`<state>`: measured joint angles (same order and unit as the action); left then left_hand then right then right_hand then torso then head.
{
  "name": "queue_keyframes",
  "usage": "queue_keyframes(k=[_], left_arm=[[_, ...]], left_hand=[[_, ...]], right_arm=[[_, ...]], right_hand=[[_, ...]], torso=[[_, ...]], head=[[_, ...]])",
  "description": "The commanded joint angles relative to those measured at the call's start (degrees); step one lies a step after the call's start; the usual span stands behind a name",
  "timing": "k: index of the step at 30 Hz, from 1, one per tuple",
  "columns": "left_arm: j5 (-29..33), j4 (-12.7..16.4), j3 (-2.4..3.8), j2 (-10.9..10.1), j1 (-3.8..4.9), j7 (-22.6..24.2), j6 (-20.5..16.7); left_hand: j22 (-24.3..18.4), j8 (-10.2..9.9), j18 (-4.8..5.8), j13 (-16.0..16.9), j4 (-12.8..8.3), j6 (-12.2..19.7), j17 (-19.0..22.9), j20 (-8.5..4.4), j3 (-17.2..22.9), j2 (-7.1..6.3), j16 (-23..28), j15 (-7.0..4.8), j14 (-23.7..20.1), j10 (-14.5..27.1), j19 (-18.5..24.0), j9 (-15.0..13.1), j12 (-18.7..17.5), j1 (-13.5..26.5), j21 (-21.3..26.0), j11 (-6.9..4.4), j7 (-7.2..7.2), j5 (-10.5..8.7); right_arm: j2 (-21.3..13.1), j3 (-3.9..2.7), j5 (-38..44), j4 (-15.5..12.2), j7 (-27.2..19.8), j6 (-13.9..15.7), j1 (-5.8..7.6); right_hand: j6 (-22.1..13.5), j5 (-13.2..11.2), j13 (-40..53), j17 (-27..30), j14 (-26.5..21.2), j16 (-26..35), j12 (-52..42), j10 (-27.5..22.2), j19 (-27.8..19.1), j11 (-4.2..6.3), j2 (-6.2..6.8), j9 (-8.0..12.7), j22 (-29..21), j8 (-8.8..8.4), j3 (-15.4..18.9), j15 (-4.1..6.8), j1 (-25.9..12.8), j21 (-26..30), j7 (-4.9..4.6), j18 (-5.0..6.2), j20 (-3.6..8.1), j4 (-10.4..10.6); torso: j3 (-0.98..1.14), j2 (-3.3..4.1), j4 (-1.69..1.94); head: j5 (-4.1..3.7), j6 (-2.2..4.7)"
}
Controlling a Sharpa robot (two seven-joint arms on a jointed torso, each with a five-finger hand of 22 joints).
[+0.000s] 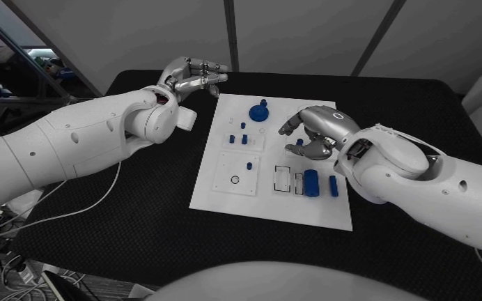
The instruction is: Assemble the parts on the task board
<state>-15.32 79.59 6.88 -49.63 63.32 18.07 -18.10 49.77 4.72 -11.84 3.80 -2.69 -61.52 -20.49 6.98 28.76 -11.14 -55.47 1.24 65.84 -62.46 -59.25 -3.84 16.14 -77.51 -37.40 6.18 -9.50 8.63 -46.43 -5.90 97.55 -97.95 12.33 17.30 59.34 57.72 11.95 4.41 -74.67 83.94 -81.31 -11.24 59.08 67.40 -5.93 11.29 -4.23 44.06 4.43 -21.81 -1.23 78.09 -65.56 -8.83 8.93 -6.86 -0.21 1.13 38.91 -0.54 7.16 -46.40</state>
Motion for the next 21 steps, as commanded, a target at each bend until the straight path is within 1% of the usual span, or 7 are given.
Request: queue_keyframes(k=[1,4,8,12,14,19,21], left_arm=[[0.17,0.08,0.02,0.0,0.09,0.14,0.88],[0.17,0.03,0.0,0.07,0.09,0.13,0.96],[0.17,-0.01,-0.01,0.19,0.09,0.09,1.09],[0.17,-0.04,-0.02,0.2,0.09,0.06,1.16],[0.17,-0.06,-0.02,0.15,0.09,0.05,1.16],[0.17,-0.04,-0.02,0.08,0.09,0.04,1.15],[0.17,-0.03,-0.02,0.07,0.09,0.04,1.13]], left_hand=[[-0.07,-0.29,1.42,-0.06,-0.27,-0.01,0.05,0.06,0.07,0.69,0.39,0.14,-0.31,0.42,0.49,0.08,-0.24,-0.06,0.23,-0.06,-0.52,0.1],[-0.07,-0.29,1.42,-0.06,-0.27,-0.01,0.05,0.06,0.07,0.69,0.39,0.14,-0.31,0.42,0.49,0.08,-0.24,-0.06,0.23,-0.06,-0.52,0.1],[-0.07,-0.29,1.42,-0.06,-0.27,-0.01,0.05,0.06,0.07,0.69,0.39,0.14,-0.31,0.42,0.49,0.08,-0.24,-0.06,0.23,-0.06,-0.52,0.1],[-0.07,-0.29,1.42,-0.06,-0.27,-0.01,0.05,0.06,0.07,0.69,0.39,0.14,-0.31,0.42,0.49,0.08,-0.24,-0.06,0.23,-0.06,-0.52,0.1],[-0.07,-0.29,1.42,-0.06,-0.27,-0.01,0.05,0.06,0.07,0.69,0.39,0.14,-0.31,0.42,0.49,0.08,-0.24,-0.06,0.23,-0.06,-0.52,0.1],[-0.07,-0.28,1.42,-0.05,-0.27,-0.03,0.08,0.07,0.05,0.71,0.41,0.16,-0.31,0.45,0.5,0.07,-0.23,-0.05,0.24,-0.05,-0.51,0.09],[-0.07,-0.28,1.42,-0.05,-0.27,-0.03,0.08,0.07,0.05,0.71,0.41,0.16,-0.31,0.45,0.5,0.07,-0.23,-0.05,0.24,-0.05,-0.51,0.09]], right_arm=[[-0.83,-0.16,-1.9,0.41,1.84,-4.84,0.32],[-1.52,-0.37,-1.52,1.07,2.12,-5.86,0.6],[-1.5,-0.45,-0.85,1.79,2.18,-6.84,0.72],[-1.2,-0.47,-0.61,2.3,2.15,-7.8,0.75],[-1.01,-0.47,-0.55,2.53,2.14,-8.22,0.75],[-0.59,-0.47,-0.48,3.03,2.17,-8.65,0.75],[-0.39,-0.47,-0.54,3.32,2.23,-8.73,0.75]], right_hand=[[0.25,0.26,-0.13,-0.05,2.85,-0.26,-0.46,-0.18,0.42,0.29,0.18,0.07,0.13,-0.15,0.51,0.39,-0.59,-0.2,0.39,-0.44,0.09,0.08],[0.31,0.33,-0.18,-0.01,2.85,-0.26,-0.64,-0.25,0.49,0.33,0.2,0.08,0.13,-0.17,0.83,0.43,-0.58,-0.19,0.65,-0.45,0.12,0.15],[0.36,0.38,-0.22,-0.01,2.85,-0.26,-0.77,-0.3,0.56,0.35,0.1,0.08,0.21,-0.18,0.95,0.45,-0.46,-0.22,0.88,-0.47,0.14,0.16],[0.43,0.41,-0.24,-0.01,2.85,-0.27,-0.87,-0.3,0.56,0.37,0.01,0.07,0.15,-0.17,0.99,0.46,-0.36,-0.19,1.01,-0.46,0.16,0.16],[0.53,0.44,-0.26,0.01,2.85,-0.26,-0.98,-0.28,0.57,0.39,-0.12,0.06,0.13,-0.15,1.01,0.47,-0.22,-0.17,1.1,-0.46,0.18,0.16],[1.3,0.45,-0.33,-0.13,2.88,-0.36,-1.61,0.15,0.81,0.55,-0.84,-0.05,0.37,0.1,0.84,0.6,0.35,-0.28,1.03,-0.51,0.29,0.2],[1.88,0.27,-0.34,-0.3,2.92,-0.47,-2.04,0.76,1.01,0.71,-1.39,-0.12,0.65,0.28,0.41,0.75,0.83,-0.44,0.92,-0.56,0.38,0.16]], torso=[[-0.05,0.02,-0.13],[0.03,0.04,-0.04],[0.03,0.02,0.02],[0.01,0.03,0.07],[0.03,0.08,0.04],[0.01,0.07,0.0],[0.0,0.05,0.01]], head=[[-0.77,0.46],[-1.27,0.7],[-1.47,0.81],[-1.5,0.72],[-1.44,0.64],[-1.37,0.56],[-1.35,0.54]])
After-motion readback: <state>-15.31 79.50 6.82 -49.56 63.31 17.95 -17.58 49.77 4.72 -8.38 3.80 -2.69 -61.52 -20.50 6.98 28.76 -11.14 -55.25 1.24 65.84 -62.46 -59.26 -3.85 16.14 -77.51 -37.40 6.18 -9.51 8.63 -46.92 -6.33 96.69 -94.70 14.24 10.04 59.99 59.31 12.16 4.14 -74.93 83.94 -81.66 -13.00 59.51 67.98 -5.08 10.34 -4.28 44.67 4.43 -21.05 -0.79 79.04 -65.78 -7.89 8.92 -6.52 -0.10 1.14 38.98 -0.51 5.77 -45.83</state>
